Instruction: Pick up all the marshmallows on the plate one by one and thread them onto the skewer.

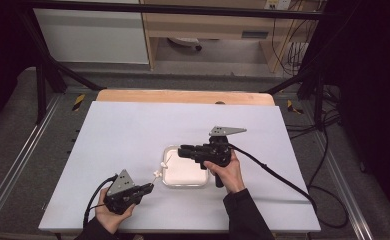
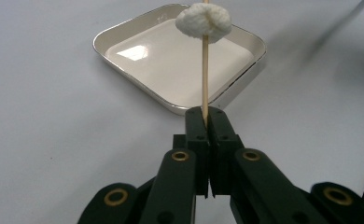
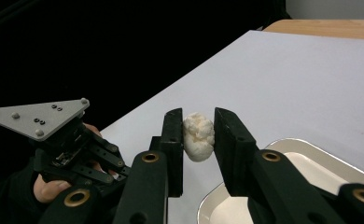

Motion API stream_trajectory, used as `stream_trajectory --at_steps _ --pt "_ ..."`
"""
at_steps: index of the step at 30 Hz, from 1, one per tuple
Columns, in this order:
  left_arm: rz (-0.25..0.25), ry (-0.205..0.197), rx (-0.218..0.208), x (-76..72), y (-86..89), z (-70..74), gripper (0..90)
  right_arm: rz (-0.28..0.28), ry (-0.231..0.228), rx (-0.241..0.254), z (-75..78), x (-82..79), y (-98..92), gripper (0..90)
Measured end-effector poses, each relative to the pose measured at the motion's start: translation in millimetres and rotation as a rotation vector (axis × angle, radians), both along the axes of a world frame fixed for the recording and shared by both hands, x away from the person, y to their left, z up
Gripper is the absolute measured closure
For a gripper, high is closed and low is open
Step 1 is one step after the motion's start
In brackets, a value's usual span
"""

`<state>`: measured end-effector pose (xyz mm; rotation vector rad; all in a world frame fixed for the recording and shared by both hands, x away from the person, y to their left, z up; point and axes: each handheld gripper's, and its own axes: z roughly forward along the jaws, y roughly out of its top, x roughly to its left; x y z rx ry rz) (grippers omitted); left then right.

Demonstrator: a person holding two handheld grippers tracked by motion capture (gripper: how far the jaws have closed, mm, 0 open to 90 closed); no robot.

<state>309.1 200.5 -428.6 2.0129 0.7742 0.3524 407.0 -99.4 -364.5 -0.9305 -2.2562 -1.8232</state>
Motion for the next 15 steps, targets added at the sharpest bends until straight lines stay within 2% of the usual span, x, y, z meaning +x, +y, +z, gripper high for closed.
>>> stream_trajectory --at_steps 5,15 --pt "-0.009 -0.003 0.003 -0.7 -2.4 0.1 88.4 0.022 0.015 0.027 -0.6 -0.1 1.5 74.2" --pt "-0.023 -0.006 0.003 -1.9 -5.1 0.0 88.4 0.038 0.042 0.036 -3.6 3.1 4.3 74.0"
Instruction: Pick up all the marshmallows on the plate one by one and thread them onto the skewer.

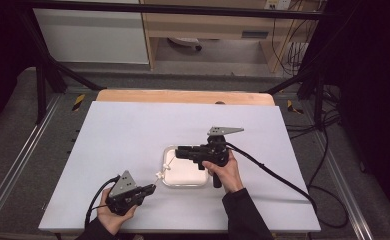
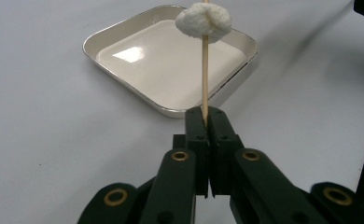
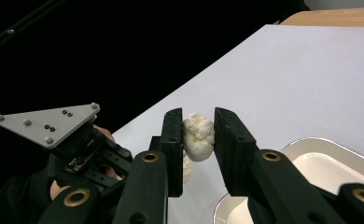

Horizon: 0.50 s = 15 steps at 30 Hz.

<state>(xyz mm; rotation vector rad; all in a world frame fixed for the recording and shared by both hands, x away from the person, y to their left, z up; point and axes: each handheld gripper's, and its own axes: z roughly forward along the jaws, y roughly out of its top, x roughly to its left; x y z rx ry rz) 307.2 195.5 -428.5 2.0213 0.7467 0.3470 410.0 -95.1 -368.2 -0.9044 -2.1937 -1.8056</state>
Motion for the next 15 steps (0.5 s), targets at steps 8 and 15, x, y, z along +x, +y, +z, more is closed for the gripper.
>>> stream_trajectory --at_steps 8,15 --pt "-0.006 -0.005 0.002 -0.8 -0.3 0.2 88.4 0.026 0.023 -0.011 -4.9 1.1 4.3 74.2" --pt "-0.005 0.004 0.008 -0.3 -1.3 -1.6 88.4 0.049 0.05 -0.005 -9.9 -0.3 7.8 76.0"
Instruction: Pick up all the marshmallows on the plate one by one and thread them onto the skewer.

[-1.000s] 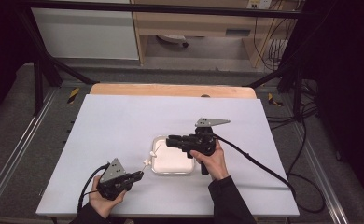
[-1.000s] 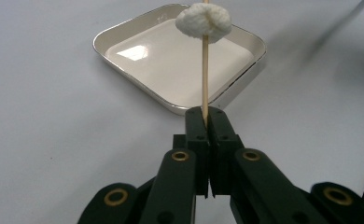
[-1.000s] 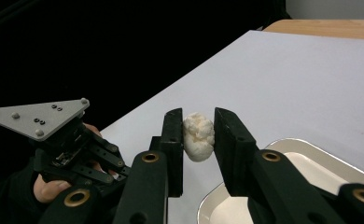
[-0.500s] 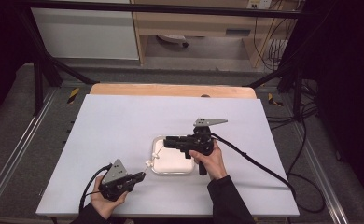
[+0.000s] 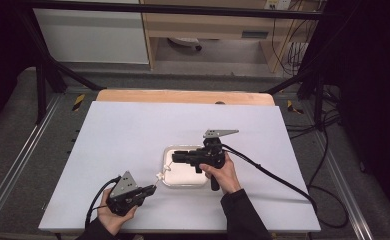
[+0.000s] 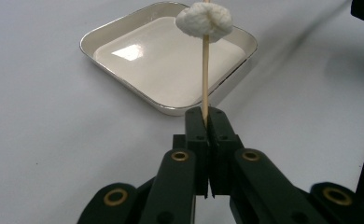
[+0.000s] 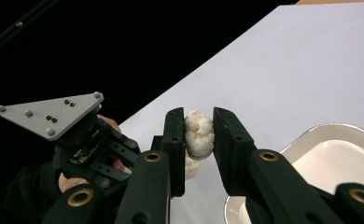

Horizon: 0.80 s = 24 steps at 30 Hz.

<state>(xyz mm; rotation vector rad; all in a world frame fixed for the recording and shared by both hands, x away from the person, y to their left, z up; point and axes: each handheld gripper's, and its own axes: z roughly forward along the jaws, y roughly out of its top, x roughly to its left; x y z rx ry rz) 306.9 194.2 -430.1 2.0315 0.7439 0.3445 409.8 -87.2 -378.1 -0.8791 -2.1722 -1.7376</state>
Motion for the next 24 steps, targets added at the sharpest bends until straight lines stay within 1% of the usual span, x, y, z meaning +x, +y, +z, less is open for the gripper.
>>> stream_trajectory --at_steps 8,11,17,24 --pt "0.001 0.007 0.002 0.0 -0.6 -1.5 88.5 0.014 -0.006 0.02 -4.0 -4.4 3.3 78.2" --pt "0.004 0.007 0.01 -0.3 -1.2 -1.9 88.6 0.018 -0.006 0.027 -5.4 -5.7 4.4 78.8" --pt "0.003 0.009 0.017 -0.2 -1.7 -2.8 88.7 0.031 -0.022 0.043 -9.5 -9.7 7.2 79.4" --pt "0.005 0.012 0.029 -0.1 -2.4 -3.6 88.8 0.031 -0.042 0.034 -13.8 -13.2 10.0 79.7"
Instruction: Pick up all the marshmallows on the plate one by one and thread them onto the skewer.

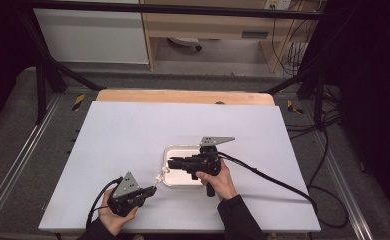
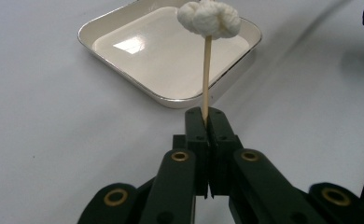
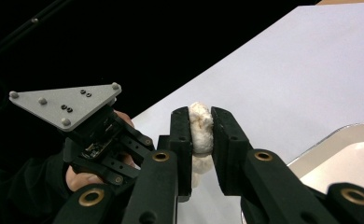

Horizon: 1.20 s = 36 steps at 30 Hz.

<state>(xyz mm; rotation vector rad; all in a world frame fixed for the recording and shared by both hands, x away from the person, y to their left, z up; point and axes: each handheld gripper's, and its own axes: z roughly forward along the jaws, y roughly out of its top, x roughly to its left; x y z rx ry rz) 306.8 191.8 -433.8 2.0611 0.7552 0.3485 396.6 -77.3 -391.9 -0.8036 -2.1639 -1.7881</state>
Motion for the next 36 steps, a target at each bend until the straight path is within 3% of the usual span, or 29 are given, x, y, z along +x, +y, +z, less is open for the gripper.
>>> stream_trajectory --at_steps 10,11,12,13,14,16,20,24,28,29,36 --pt "-0.008 0.008 -0.011 0.2 -0.3 -0.5 88.8 0.002 -0.006 -0.006 -6.4 -3.0 3.6 79.6" --pt "-0.011 0.003 -0.023 0.2 0.0 0.1 88.8 0.004 -0.007 -0.008 -7.2 -3.1 4.0 79.6" --pt "-0.019 -0.004 -0.06 0.1 0.2 2.9 88.8 0.017 0.001 -0.018 -8.5 -3.4 5.0 79.5" --pt "-0.006 -0.015 -0.04 0.0 -1.6 6.6 88.8 0.042 0.013 -0.05 -12.1 -4.4 8.5 79.2" --pt "-0.004 -0.04 -0.02 -0.5 -3.5 7.0 88.8 0.032 0.006 -0.058 -16.0 -6.3 12.1 79.2" --pt "-0.006 -0.02 -0.046 1.3 -3.1 6.4 88.8 0.034 0.006 -0.014 -15.6 -4.7 12.6 78.8" --pt "-0.004 -0.013 -0.054 2.9 -0.6 5.5 88.7 0.013 -0.016 -0.021 -11.6 -5.2 11.8 75.4" --pt "0.009 -0.005 -0.049 3.6 0.8 2.9 88.7 -0.03 -0.043 -0.041 -3.2 -6.0 6.9 59.0" --pt "0.024 -0.001 -0.064 5.4 5.2 3.5 88.6 -0.059 -0.084 -0.094 2.6 -7.1 2.1 52.7" --pt "0.027 0.001 -0.062 5.9 5.9 3.4 88.6 -0.082 -0.1 -0.129 3.8 -8.0 -0.9 45.4" --pt "0.039 0.008 -0.065 6.9 7.0 3.5 88.5 -0.17 -0.165 -0.263 -5.8 -8.3 -17.6 22.5"
